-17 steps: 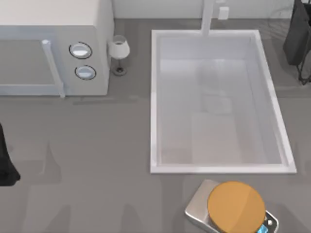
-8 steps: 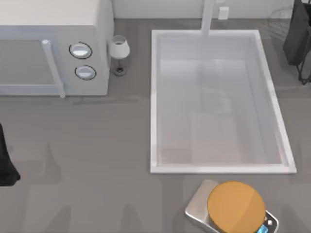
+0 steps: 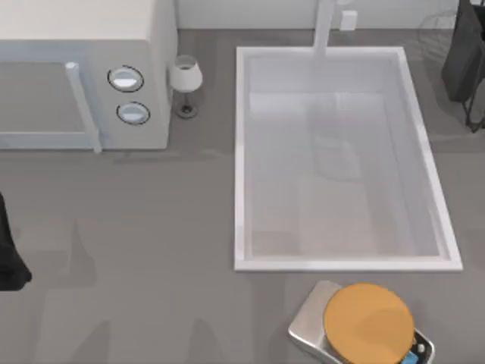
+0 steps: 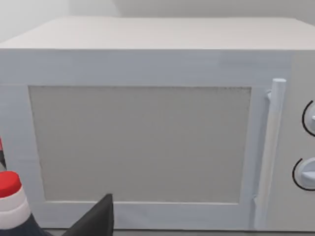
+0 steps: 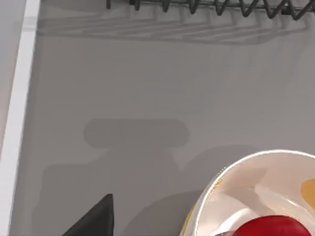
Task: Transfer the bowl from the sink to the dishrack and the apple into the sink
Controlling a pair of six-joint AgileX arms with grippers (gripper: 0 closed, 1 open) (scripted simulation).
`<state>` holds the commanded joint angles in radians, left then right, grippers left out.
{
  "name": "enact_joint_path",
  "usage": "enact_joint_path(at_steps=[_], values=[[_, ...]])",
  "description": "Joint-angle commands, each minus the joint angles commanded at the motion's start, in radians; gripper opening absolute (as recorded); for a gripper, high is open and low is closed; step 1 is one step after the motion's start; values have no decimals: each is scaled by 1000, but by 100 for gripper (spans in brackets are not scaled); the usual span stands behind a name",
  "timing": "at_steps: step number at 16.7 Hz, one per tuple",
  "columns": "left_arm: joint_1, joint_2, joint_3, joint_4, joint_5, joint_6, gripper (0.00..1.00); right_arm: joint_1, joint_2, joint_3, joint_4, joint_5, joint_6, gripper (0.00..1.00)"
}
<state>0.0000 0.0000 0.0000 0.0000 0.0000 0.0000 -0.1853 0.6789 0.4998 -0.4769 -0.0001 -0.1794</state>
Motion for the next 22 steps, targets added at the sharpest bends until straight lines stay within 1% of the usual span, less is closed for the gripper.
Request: enact_joint_path(at_steps=[6,11,15,20,22], values=[[0,0,0,0,0,0,100,-114,560,321,-299,2,-111,100],[0,0,0,0,0,0,100,-201,869,561,-527,1,-196,100],[0,0,0,0,0,0,100,-229,950,631,-596,0,-224,100],[0,0,0,0,0,0,100,-224,949,625,-590,0,-222,100],[0,0,0,0,0,0,100,-224,975,593,-555,0,-221,100]])
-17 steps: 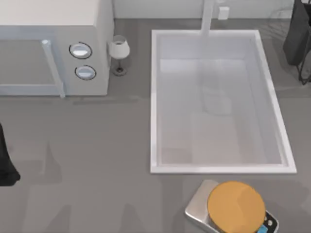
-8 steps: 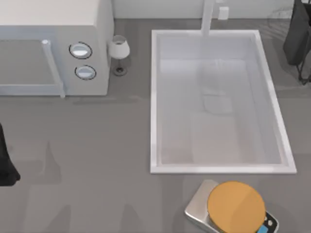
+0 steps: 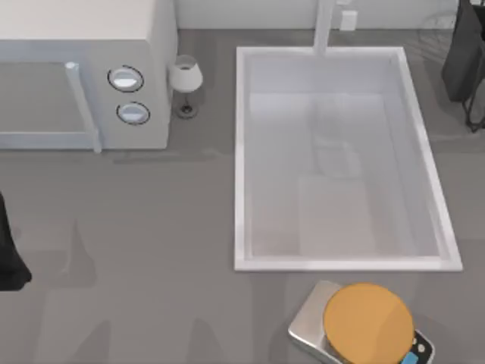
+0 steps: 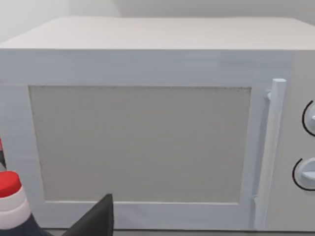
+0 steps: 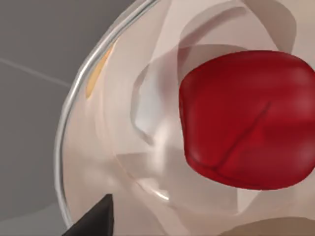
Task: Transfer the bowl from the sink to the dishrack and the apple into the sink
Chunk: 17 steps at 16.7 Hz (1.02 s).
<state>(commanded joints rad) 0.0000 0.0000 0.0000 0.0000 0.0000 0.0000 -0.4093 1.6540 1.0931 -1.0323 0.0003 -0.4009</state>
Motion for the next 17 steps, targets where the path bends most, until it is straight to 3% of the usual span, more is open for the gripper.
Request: enact_joint_path(at_steps=[8,14,17], values=[[0,0,0,0,0,0,100,-1,144,-173,370,0,3,100],[0,0,0,0,0,0,100,-2,181,-213,416,0,4,100],[0,0,0,0,0,0,100,-2,181,-213,416,0,4,77]])
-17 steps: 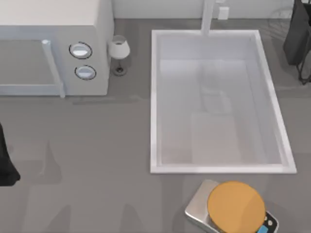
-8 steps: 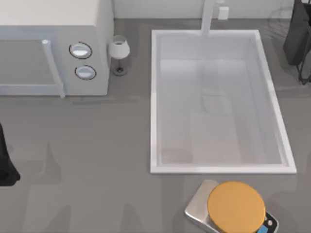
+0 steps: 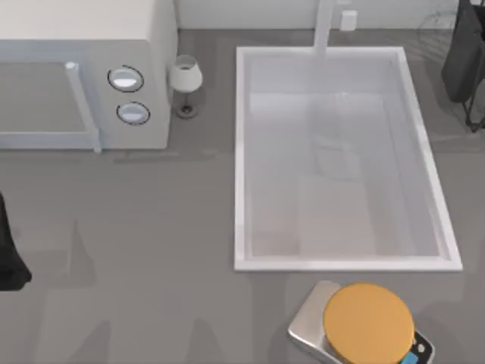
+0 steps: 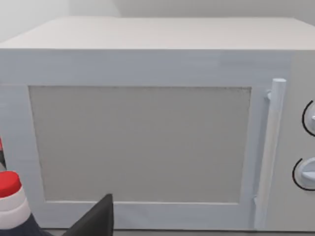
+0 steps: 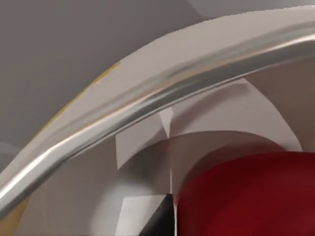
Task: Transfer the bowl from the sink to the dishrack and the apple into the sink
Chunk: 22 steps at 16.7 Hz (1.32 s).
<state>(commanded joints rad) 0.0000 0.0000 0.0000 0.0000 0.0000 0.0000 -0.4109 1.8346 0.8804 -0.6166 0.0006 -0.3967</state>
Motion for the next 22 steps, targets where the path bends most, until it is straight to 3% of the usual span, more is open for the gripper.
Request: enact_joint_path(at_steps=[10,18,19,22], values=[[0,0,0,0,0,0,100,0,0,0,0,0,0,2],[0,0,0,0,0,0,100,0,0,0,0,0,0,0],[0,0,0,0,0,0,100,-11,-117,29,-62,-6,17,0],[0,0,0,0,0,0,100,-13,-132,68,-102,-6,15,0]])
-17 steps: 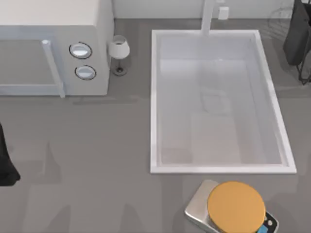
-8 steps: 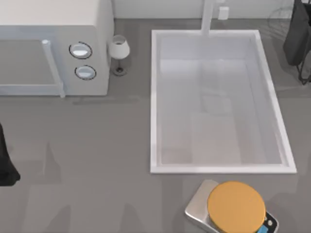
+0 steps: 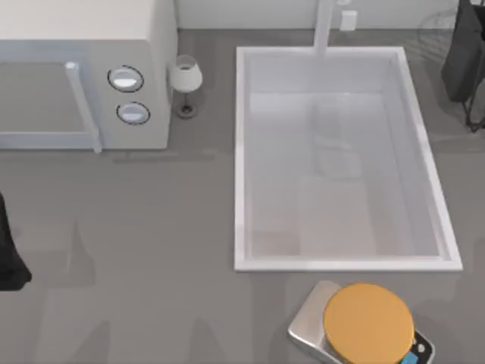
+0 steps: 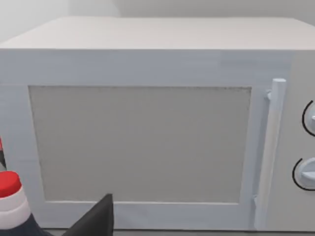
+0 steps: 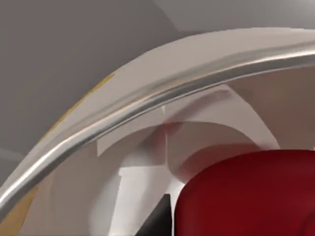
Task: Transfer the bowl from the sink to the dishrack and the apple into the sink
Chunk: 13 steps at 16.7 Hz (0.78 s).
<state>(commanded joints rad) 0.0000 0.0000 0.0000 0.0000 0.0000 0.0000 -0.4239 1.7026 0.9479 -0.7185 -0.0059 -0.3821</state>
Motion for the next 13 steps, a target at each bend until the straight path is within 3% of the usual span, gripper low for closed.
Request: enact_joint_path(at_steps=[8,13], values=[[0,0,0,0,0,0,100,-2,-104,212,-348,0,-4,0],[0,0,0,0,0,0,100,0,-121,232,-371,-1,-2,0]])
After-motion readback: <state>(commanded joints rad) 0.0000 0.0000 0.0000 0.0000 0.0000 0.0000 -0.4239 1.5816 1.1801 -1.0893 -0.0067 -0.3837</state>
